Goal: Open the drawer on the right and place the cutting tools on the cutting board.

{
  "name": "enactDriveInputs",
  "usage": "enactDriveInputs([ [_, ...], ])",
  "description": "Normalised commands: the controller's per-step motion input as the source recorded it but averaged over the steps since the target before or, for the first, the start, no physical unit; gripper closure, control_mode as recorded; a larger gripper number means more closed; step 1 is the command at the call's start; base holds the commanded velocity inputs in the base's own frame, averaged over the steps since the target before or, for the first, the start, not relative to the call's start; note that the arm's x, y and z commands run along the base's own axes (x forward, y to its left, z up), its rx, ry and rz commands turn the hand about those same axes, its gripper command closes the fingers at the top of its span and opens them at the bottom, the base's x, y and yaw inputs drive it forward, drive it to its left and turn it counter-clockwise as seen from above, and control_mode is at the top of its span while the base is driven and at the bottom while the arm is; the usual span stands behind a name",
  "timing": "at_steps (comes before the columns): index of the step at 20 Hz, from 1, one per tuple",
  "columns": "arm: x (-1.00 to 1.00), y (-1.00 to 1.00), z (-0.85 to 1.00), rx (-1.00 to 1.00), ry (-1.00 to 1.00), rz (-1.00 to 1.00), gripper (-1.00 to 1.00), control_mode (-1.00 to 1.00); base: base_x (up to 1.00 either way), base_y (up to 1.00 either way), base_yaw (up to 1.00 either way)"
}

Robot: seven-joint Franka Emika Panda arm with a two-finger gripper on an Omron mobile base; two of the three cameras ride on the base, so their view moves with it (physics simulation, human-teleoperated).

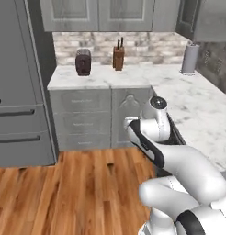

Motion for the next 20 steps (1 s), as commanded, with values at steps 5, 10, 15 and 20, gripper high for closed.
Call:
enactDriveInputs([
  [5,0.0,0.0,0.0,0.0,0.0,0.0,-1.0,1.0,0.12,-0.26,0.61],
  [10,0.0,0.0,0.0,0.0,0.0,0.0,-1.0,1.0,0.08,-0.14,0.69],
  [15,0.0,0.0,0.0,0.0,0.0,0.0,-1.0,1.0,-0.11,0.08,0.76],
  [20,0.0,0.0,0.0,0.0,0.0,0.0,-1.0,1.0,0.05,0.35,0.67],
])
